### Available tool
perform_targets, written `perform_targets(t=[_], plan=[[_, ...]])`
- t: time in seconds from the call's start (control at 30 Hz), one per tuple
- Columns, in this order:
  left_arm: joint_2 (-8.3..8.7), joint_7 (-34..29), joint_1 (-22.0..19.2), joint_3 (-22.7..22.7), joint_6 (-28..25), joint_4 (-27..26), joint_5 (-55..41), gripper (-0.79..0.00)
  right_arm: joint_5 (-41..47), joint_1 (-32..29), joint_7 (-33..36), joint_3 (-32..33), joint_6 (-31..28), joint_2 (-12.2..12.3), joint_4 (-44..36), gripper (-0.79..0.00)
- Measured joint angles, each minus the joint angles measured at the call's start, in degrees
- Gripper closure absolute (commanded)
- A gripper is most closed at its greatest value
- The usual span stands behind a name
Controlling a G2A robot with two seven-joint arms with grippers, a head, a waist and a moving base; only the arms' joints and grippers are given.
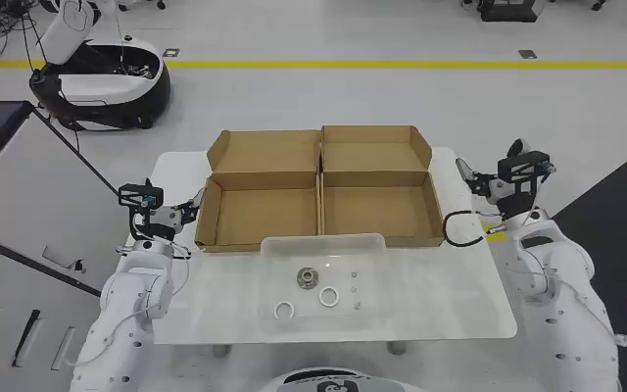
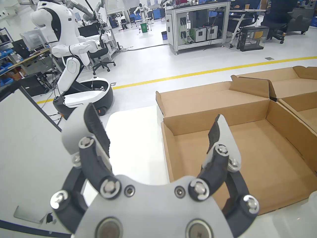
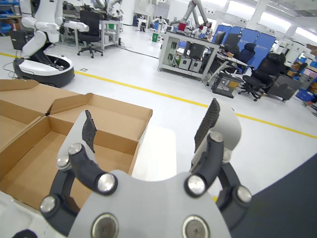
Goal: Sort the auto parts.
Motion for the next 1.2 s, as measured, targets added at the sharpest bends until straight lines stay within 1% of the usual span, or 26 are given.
perform_targets(t=[0.07,0.23,0.37,0.43,0.47,0.57,0.63,0.73,0.8,0.93,1.03,1.2], plan=[[0.0,0.0,0.0,0.0,0.0,0.0,0.0,-0.785,2.9,1.5,3.1,2.2,-4.5,0.4,-1.0,-0.785],[0.0,0.0,0.0,0.0,0.0,0.0,0.0,-0.785,10.6,5.0,12.2,5.4,-13.0,1.3,-3.6,-0.785],[0.0,0.0,0.0,0.0,0.0,0.0,0.0,-0.785,19.0,7.6,23.5,6.7,-19.9,2.3,-5.5,-0.785],[0.0,0.0,0.0,0.0,0.0,0.0,0.0,-0.785,22.3,8.8,29.2,7.0,-22.1,2.8,-6.1,-0.785],[0.0,0.0,0.0,0.0,0.0,0.0,0.0,-0.785,23.3,9.8,33.3,7.3,-23.4,3.3,-6.6,-0.785],[0.0,0.0,0.0,0.0,0.0,0.0,0.0,-0.785,26.7,12.6,41.4,7.3,-24.9,4.2,-7.2,-0.785],[0.0,0.0,0.0,0.0,0.0,0.0,0.0,-0.785,29.2,14.7,45.1,7.0,-26.5,4.7,-7.1,-0.785],[0.0,0.0,0.0,0.0,0.0,0.0,0.0,-0.785,34.8,18.5,50.5,6.2,-30.9,5.8,-5.5,-0.785],[0.0,0.0,0.0,0.0,0.0,0.0,0.0,-0.785,37.3,20.7,51.8,4.1,-31.4,7.1,-5.7,-0.785],[0.0,0.0,0.0,0.0,0.0,0.0,0.0,-0.785,37.1,23.8,50.3,-1.0,-32.3,10.7,-5.1,-0.785],[0.0,0.0,0.0,0.0,0.0,0.0,0.0,-0.785,38.8,26.5,50.5,-5.2,-32.1,13.8,-3.9,-0.785],[0.0,0.0,0.0,0.0,0.0,0.0,0.0,-0.785,45.1,31.4,52.8,-14.2,-29.9,19.3,-4.1,-0.785]])
